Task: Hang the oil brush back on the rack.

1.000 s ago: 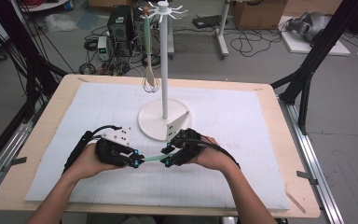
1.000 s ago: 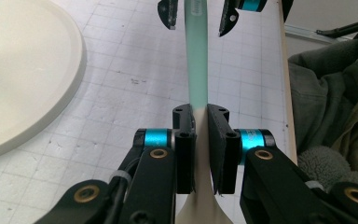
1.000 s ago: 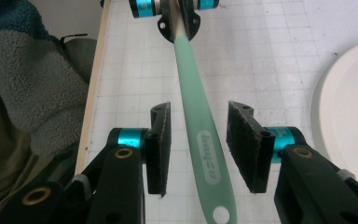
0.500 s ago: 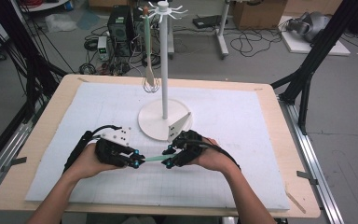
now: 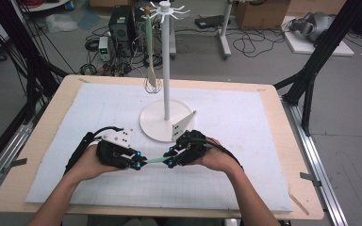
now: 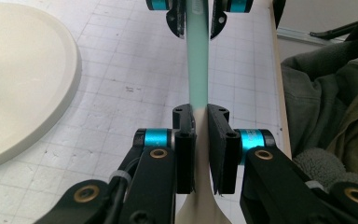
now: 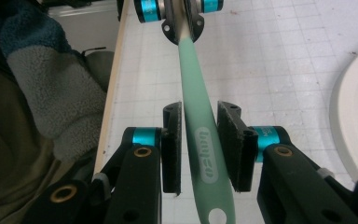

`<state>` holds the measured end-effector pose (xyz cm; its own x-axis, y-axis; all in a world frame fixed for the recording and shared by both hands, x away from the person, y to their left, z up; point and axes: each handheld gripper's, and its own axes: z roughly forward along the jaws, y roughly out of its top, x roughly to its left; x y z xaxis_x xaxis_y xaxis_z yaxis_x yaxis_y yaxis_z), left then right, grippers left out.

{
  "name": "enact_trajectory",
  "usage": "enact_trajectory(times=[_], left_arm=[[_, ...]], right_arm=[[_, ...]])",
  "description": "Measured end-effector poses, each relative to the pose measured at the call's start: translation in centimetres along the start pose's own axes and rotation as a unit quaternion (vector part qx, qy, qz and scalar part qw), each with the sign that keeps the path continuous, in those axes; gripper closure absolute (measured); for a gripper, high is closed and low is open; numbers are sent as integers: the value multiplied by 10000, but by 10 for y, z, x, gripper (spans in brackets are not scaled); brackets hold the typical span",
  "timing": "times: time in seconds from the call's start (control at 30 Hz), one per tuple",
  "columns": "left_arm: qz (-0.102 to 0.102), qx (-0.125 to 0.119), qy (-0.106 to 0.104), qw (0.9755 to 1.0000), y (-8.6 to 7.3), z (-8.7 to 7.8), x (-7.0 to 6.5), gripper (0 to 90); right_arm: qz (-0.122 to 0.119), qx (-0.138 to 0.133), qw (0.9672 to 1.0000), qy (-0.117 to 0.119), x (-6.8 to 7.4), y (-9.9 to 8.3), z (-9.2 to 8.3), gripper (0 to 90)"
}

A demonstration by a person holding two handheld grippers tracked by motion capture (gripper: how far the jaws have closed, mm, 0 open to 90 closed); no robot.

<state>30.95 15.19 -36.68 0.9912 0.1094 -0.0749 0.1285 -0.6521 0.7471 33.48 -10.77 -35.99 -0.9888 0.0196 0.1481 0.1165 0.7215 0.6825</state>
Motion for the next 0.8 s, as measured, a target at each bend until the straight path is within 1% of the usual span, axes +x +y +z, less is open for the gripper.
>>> enact_trajectory(times=[0.13,0.2,0.27,0.3,0.37,0.4,0.53,0.57,0.6,0.67,0.7,0.77,0.8], left_arm=[[21,-39,-12,10000,0,1,0,813],[46,23,-52,10000,0,1,0,813],[40,2,-74,10000,0,3,0,812],[56,35,-84,9999,0,3,0,811],[53,40,-99,9999,0,3,0,812],[42,0,-91,9999,0,3,0,812],[14,-24,-140,9999,0,2,0,811],[34,-10,-153,9999,0,2,1,811],[12,-17,-161,9999,0,3,1,810],[-23,-47,-198,9998,-1,3,1,809],[-17,-16,-221,9998,0,3,1,809],[-74,-16,-250,9997,0,4,2,807],[-122,-26,-265,9996,0,5,2,805]], right_arm=[[-11,-29,10000,53,0,0,-1,728],[24,-27,9999,110,0,0,-1,737],[11,-8,9998,189,-1,-1,-1,751],[16,6,9997,244,-1,-2,-1,754],[23,19,9996,277,-2,-2,-1,756],[16,21,9996,269,-2,-2,-1,756],[-49,-34,9995,296,-3,-2,-2,761],[-54,-43,9995,303,-3,-2,-2,762],[-59,-17,9995,304,-2,-1,-2,763],[-141,-7,9995,277,-1,0,-3,765],[-172,20,9995,274,0,0,-3,766],[-243,51,9995,204,1,1,-3,767],[-277,72,9994,216,2,2,-4,768]])
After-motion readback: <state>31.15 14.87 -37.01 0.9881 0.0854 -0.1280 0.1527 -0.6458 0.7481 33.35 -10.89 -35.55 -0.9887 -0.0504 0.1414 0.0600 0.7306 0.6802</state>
